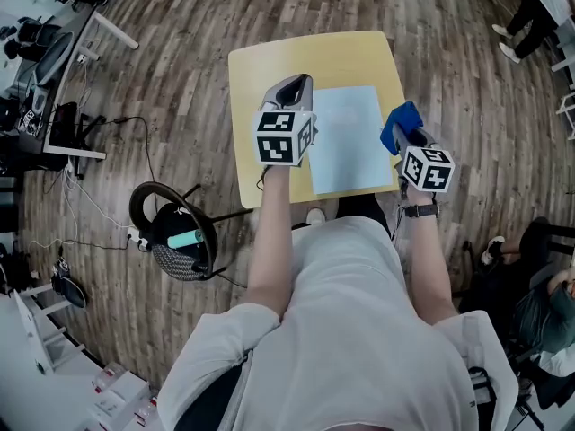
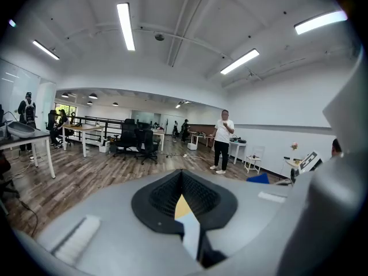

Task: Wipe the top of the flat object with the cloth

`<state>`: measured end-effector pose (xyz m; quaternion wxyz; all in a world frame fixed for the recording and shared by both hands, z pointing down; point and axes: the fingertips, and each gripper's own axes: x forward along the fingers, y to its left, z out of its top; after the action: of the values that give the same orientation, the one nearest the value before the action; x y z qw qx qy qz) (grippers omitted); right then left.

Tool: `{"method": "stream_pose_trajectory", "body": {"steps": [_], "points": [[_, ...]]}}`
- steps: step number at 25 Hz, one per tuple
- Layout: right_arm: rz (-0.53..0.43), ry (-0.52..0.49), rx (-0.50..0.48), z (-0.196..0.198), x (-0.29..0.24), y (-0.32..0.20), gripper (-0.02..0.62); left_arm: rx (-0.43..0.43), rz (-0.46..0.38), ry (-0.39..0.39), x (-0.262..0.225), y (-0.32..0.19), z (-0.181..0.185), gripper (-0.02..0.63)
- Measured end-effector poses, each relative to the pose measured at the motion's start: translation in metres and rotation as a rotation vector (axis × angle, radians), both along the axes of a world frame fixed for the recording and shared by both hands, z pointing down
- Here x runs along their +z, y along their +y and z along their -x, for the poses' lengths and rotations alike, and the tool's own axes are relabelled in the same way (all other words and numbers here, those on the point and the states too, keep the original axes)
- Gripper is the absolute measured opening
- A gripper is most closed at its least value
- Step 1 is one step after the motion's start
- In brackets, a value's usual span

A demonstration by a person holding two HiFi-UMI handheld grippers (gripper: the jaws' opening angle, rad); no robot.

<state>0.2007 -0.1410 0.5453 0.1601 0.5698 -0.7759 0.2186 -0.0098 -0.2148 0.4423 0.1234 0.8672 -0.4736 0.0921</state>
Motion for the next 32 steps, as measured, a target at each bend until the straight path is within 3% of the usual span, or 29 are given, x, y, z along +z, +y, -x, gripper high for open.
{"method": "stream_pose_trajectory", "body": {"steps": [6, 12, 20, 26, 32], "points": [[-0.286, 0.083, -0.098, 0.058, -0.116, -0.051, 0.066, -0.026, -0.104, 0.017, -0.050, -0.001, 0.007, 0.006], [-0.438, 0.122, -0.096, 0.085, -0.180, -0.060, 0.066, -0.068, -0.226, 0.006, -0.093, 0.004, 0.024, 0.006], [-0.448, 0.130, -0.126, 0.102, -0.189, -0.060, 0.066, -0.103, -0.255, 0.021, -0.101, 0.001, 0.039, 0.006], [-0.432, 0.147, -0.147, 0.105, -0.182, -0.051, 0.066, -0.078, -0.302, 0.071, -0.109, 0.006, 0.041, 0.005], [-0.421, 0.148, -0.145, 0.111, -0.175, -0.038, 0.066, -0.073, -0.280, 0.073, -0.097, 0.015, 0.051, 0.005]]}}
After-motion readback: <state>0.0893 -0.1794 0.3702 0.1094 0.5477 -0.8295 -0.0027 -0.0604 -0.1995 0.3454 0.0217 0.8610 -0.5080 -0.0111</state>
